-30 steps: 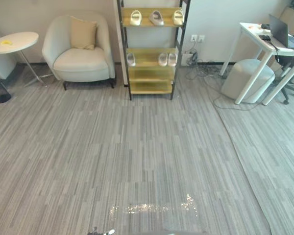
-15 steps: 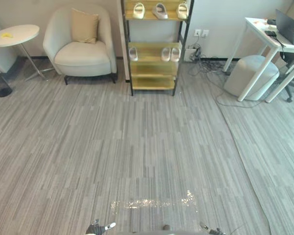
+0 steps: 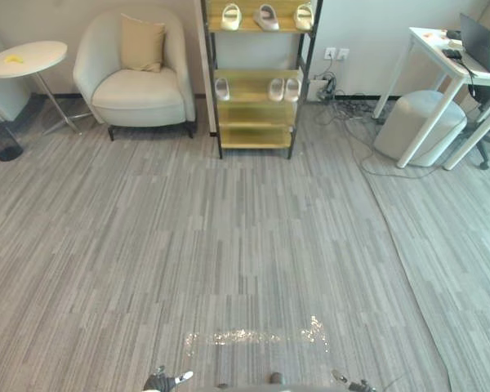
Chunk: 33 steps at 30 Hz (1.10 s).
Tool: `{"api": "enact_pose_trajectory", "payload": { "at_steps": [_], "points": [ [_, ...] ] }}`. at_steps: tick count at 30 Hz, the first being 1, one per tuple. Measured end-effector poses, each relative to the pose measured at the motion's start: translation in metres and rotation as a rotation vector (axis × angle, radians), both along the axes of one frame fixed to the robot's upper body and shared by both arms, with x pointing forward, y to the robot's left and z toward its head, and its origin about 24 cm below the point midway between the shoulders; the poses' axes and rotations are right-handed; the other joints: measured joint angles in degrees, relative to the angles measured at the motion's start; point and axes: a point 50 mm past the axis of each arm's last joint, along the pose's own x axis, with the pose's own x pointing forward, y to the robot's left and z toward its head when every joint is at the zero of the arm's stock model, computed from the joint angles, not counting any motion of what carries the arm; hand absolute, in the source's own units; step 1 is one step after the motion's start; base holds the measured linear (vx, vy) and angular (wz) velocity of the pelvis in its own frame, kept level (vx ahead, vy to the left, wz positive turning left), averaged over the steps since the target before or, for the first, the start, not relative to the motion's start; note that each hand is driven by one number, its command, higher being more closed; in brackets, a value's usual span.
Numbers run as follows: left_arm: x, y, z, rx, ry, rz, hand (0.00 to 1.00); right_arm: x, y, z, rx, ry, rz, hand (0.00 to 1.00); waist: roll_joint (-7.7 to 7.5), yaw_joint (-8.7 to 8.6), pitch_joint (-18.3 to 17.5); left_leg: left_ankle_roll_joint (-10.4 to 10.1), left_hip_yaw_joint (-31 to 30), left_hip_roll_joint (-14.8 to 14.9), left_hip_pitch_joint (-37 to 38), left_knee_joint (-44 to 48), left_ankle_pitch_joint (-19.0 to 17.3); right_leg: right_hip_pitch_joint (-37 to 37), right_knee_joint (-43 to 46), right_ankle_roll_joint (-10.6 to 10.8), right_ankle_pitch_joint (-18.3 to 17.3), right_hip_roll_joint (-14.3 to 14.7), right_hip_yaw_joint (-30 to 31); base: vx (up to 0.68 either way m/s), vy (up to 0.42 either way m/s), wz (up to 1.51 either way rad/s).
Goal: Organize the slippers on the shoe rack
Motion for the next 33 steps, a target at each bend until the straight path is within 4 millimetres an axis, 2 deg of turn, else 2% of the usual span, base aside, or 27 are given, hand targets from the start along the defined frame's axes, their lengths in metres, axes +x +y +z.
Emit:
{"api": "enact_pose_trajectory", "payload": {
  "at_steps": [2,3,5,6,7,8,9,10,12,15,16,17,18,19,20,21,22,23,24,25,26,27,28,30,31,32,33],
  "points": [
    [0.005,0.002,0.002,0.001,-0.029,0.039,0.00,0.005,0.002,0.001,-0.002,-0.015,0.027,0.00,-0.22,-0.03,0.89,-0.90,0.45,0.38,-0.54,2.45,-1.73,-1.78,5.77,-0.24,-3.48,0.05,0.06,-0.02,-0.012,-0.03],
    [0.008,0.002,0.004,0.002,-0.055,0.068,0.00,0.010,0.005,0.002,-0.003,-0.037,0.043,0.00,0.06,0.16,1.85,-1.34,1.20,0.82,-2.10,7.78,-5.19,-3.14,10.37,-0.74,-6.65,0.08,0.24,-0.04,-0.025,-0.11],
    [0.008,0.002,0.005,0.004,-0.075,0.086,0.00,0.010,0.004,0.003,-0.010,-0.042,0.058,0.00,0.10,0.28,1.92,-2.03,1.81,1.70,-4.43,14.90,-8.69,-4.38,13.97,-0.95,-9.39,0.82,0.82,-0.01,-0.038,-0.16],
    [0.012,0.006,0.007,0.010,-0.094,0.105,0.00,0.016,0.007,0.005,-0.009,-0.065,0.059,0.00,-0.54,0.51,2.41,-3.11,2.70,1.99,-7.70,23.25,-9.80,-4.70,15.66,-1.89,-10.71,1.00,1.02,0.01,-0.059,-0.12],
    [0.016,0.008,0.009,0.016,-0.114,0.115,0.00,0.017,0.009,0.005,-0.007,-0.071,0.060,0.00,-0.75,0.52,2.90,-3.10,3.25,1.99,-11.96,32.09,-9.08,-5.06,16.62,-2.38,-11.31,0.93,1.44,0.04,-0.075,-0.21],
    [0.020,0.007,0.011,0.019,-0.132,0.119,0.00,0.017,0.007,0.005,-0.010,-0.073,0.057,0.00,-1.56,1.21,3.38,-2.44,3.22,2.33,-15.95,40.13,-8.60,-4.55,17.26,-2.88,-11.84,0.88,1.83,0.10,-0.051,-0.32],
    [0.022,0.005,0.011,0.020,-0.141,0.121,0.00,0.017,0.006,0.005,-0.016,-0.072,0.053,0.00,-0.95,1.70,3.87,-2.29,3.01,2.55,-18.35,44.37,-9.19,-3.89,17.53,-3.42,-12.27,0.88,2.17,0.13,-0.024,-0.33],
    [0.022,0.004,0.012,0.019,-0.145,0.123,0.00,0.017,0.004,0.006,-0.022,-0.071,0.053,0.00,-0.65,1.87,4.10,-3.27,2.84,2.48,-20.40,45.81,-9.96,-3.24,17.50,-3.52,-12.75,0.76,2.91,0.18,0.036,-0.26],
    [0.025,0.001,0.012,0.013,-0.161,0.152,0.00,0.017,0.001,0.006,-0.034,-0.068,0.051,0.00,-0.27,2.97,4.30,-3.32,3.05,1.93,-23.53,43.07,-10.22,-2.25,17.40,-3.10,-13.93,-0.22,4.08,0.25,0.107,-0.26],
    [0.022,0.000,0.012,0.016,-0.162,0.179,0.00,0.020,0.000,0.008,-0.045,-0.074,0.056,0.00,-0.08,3.61,4.19,-2.96,1.80,0.50,-25.80,31.78,-8.40,-0.92,17.39,-1.36,-16.95,-1.33,5.25,0.35,0.202,-0.22],
    [0.017,-0.002,0.010,0.011,-0.150,0.186,0.00,0.024,0.000,0.009,-0.054,-0.087,0.067,0.00,0.31,4.47,3.54,-1.49,1.12,0.77,-25.68,27.80,-4.44,-0.30,17.66,-0.23,-18.90,-1.26,6.72,0.42,0.255,-0.48],
    [0.013,-0.001,0.009,0.013,-0.138,0.189,0.00,0.026,0.003,0.009,-0.048,-0.088,0.080,0.00,0.35,5.01,2.98,-0.84,1.88,0.61,-25.52,28.40,-4.29,-0.14,17.95,0.23,-19.55,-1.47,7.67,0.50,0.302,-0.65],
    [0.010,0.004,0.009,0.023,-0.136,0.206,0.00,0.027,0.012,0.007,-0.029,-0.090,0.113,0.00,-1.45,6.01,1.87,-0.15,4.28,0.08,-25.47,29.17,-6.45,0.07,18.31,0.31,-20.26,-2.65,9.74,0.34,0.177,-0.58],
    [0.007,0.008,0.009,0.031,-0.130,0.218,0.00,0.027,0.024,0.006,0.001,-0.090,0.130,0.00,-2.83,6.39,0.99,0.17,5.82,-0.45,-25.30,29.97,-7.91,0.13,18.72,0.94,-20.56,-3.64,11.03,0.65,0.322,-0.57],
    [0.006,0.011,0.010,0.039,-0.130,0.223,0.00,0.031,0.038,0.005,0.034,-0.108,0.146,0.00,-3.90,6.76,0.31,1.35,6.98,-1.44,-24.47,30.79,-9.56,0.10,20.28,1.80,-20.64,-4.94,12.34,0.62,0.278,-0.38],
    [0.009,0.012,0.010,0.040,-0.130,0.218,0.00,0.034,0.040,0.006,0.046,-0.120,0.147,0.00,-4.26,6.64,0.10,2.67,7.66,-2.82,-22.18,30.82,-11.00,-1.08,27.01,5.66,-20.41,-5.85,12.93,0.58,0.266,-0.16],
    [0.011,0.011,0.010,0.039,-0.133,0.214,0.00,0.034,0.039,0.006,0.048,-0.123,0.147,0.00,-4.30,6.60,0.14,3.20,7.68,-3.50,-20.83,30.42,-11.33,-2.40,31.88,7.71,-19.84,-6.00,13.04,0.46,0.196,0.01],
    [0.014,0.011,0.010,0.039,-0.133,0.204,0.00,0.034,0.037,0.006,0.045,-0.130,0.139,0.00,-4.24,6.48,0.48,4.19,7.50,-4.52,-17.77,29.04,-12.08,-5.84,41.75,10.87,-16.97,-5.98,13.42,0.36,0.144,0.09],
    [0.021,0.008,0.011,0.030,-0.142,0.192,0.00,0.036,0.033,0.008,0.034,-0.146,0.132,0.00,-3.41,6.28,1.06,4.88,6.48,-5.01,-14.66,27.61,-13.78,-9.55,51.86,11.64,-15.31,-5.23,13.13,0.43,0.150,0.17],
    [0.026,0.006,0.011,0.023,-0.148,0.186,0.00,0.037,0.029,0.009,0.025,-0.157,0.111,0.00,-2.49,6.02,1.73,5.18,5.77,-5.23,-11.79,26.73,-14.49,-13.14,59.64,10.67,-15.56,-4.44,12.23,0.41,0.097,0.27],
    [0.031,0.003,0.011,0.015,-0.156,0.173,0.00,0.037,0.025,0.010,0.018,-0.161,0.099,0.00,-2.12,5.71,1.86,5.31,4.66,-5.23,-8.48,24.87,-14.58,-16.02,62.79,9.39,-16.24,-4.00,9.71,0.48,0.073,0.46],
    [0.039,-0.001,0.012,0.006,-0.171,0.162,0.00,0.036,0.022,0.011,0.015,-0.168,0.077,0.00,-1.44,5.13,2.09,5.33,3.21,-5.08,-5.38,22.56,-14.57,-18.81,62.63,8.14,-16.89,-4.03,6.44,0.41,0.023,0.56],
    [0.046,-0.005,0.013,-0.004,-0.187,0.154,0.00,0.039,0.022,0.012,0.009,-0.185,0.076,0.00,-1.58,4.67,2.25,5.33,2.01,-4.81,-2.96,20.77,-14.57,-20.94,60.62,7.20,-17.34,-4.03,3.80,0.44,-0.023,0.66],
    [0.055,-0.021,0.013,-0.047,-0.201,0.146,0.00,0.044,0.024,0.013,0.014,-0.200,0.069,0.00,-1.57,4.28,2.57,5.42,0.29,-3.30,3.19,15.65,-14.63,-23.56,49.06,3.91,-17.20,-3.24,-0.43,0.50,-0.075,0.52],
    [0.058,-0.026,0.014,-0.060,-0.211,0.145,0.00,0.046,0.024,0.014,0.014,-0.207,0.071,0.00,-1.51,3.93,2.53,5.39,-0.43,-2.52,5.30,13.60,-14.64,-24.13,42.32,2.50,-15.76,-2.38,-0.67,0.47,-0.085,0.34],
    [0.060,-0.027,0.014,-0.063,-0.214,0.142,0.00,0.047,0.024,0.014,0.015,-0.208,0.070,0.00,-1.53,3.74,2.52,5.38,-0.71,-2.26,6.03,12.78,-14.65,-24.48,39.72,1.83,-14.80,-1.99,-0.62,0.51,-0.105,0.57],
    [0.061,-0.032,0.014,-0.078,-0.220,0.143,0.00,0.051,0.026,0.015,0.018,-0.216,0.075,0.00,-1.57,2.63,2.30,3.85,-2.34,-1.47,8.19,10.78,-15.46,-25.08,30.10,-0.09,-9.11,-1.02,-0.08,0.56,-0.154,0.62]
  ]
}}
